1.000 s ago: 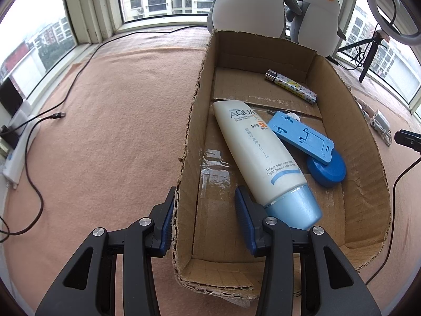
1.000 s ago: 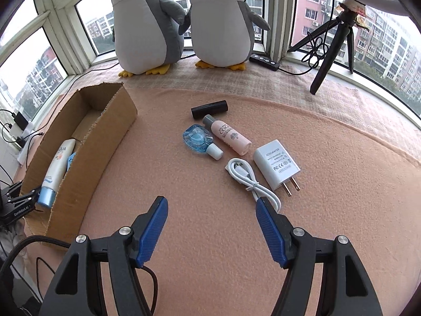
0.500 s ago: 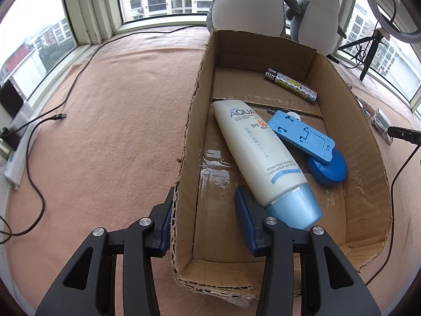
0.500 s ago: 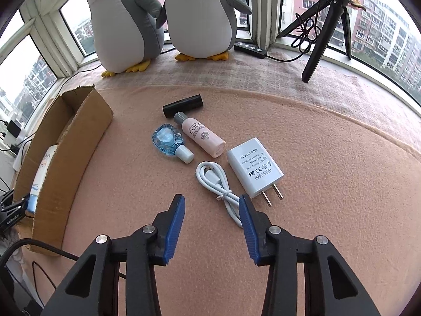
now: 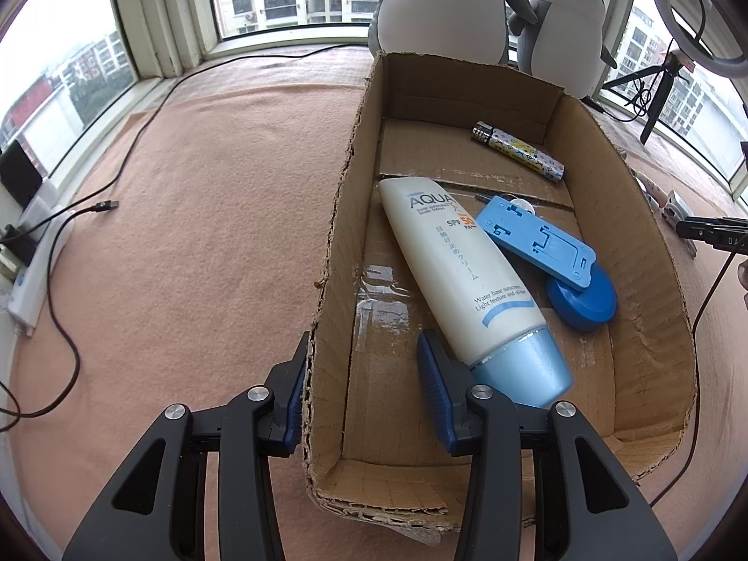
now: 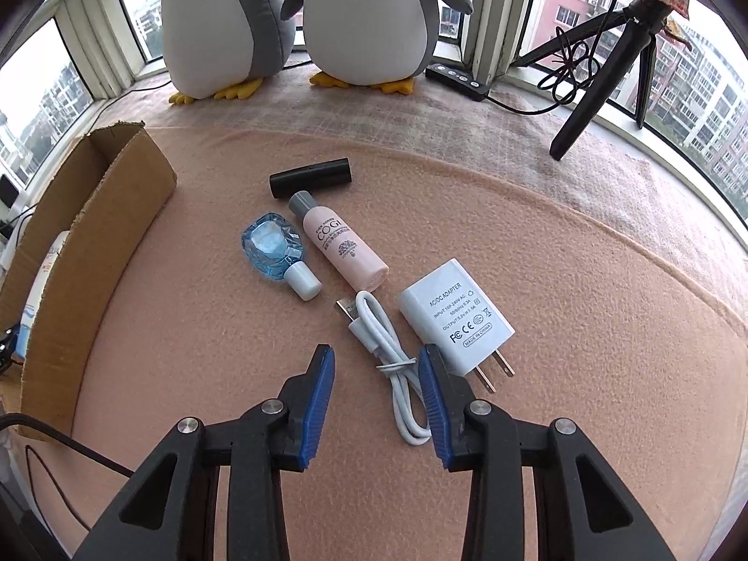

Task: Organize rigid objects
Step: 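Move the right tool back toward the white USB cable, then close the right tool on the white USB cable and lift it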

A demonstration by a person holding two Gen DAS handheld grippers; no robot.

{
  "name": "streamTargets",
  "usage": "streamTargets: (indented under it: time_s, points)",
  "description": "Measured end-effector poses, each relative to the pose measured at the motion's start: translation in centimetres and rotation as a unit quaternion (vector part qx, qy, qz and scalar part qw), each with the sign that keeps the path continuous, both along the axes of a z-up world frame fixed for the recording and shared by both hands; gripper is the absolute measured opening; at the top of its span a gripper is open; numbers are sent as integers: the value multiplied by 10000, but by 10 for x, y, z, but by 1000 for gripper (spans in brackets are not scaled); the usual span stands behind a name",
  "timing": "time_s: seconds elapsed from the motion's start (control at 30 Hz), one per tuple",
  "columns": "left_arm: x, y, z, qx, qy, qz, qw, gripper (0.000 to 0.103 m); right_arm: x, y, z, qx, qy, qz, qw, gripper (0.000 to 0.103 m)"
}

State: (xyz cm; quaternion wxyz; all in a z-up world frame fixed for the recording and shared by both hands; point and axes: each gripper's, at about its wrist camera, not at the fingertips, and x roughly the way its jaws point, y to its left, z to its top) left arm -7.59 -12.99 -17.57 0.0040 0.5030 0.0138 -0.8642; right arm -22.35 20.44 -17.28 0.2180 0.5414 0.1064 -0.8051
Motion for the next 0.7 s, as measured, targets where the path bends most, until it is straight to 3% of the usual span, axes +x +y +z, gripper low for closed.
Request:
streamTargets:
  time_s: [0.23, 0.7]
  points:
    - [0, -2, -1, 27, -3, 7, 10000, 43, -4, 0, -6, 142, -28, -61, 9999, 22]
    - [1, -3, -2, 61, 3, 29, 10000, 43, 11, -3, -6, -187, -188, -236, 9994, 16]
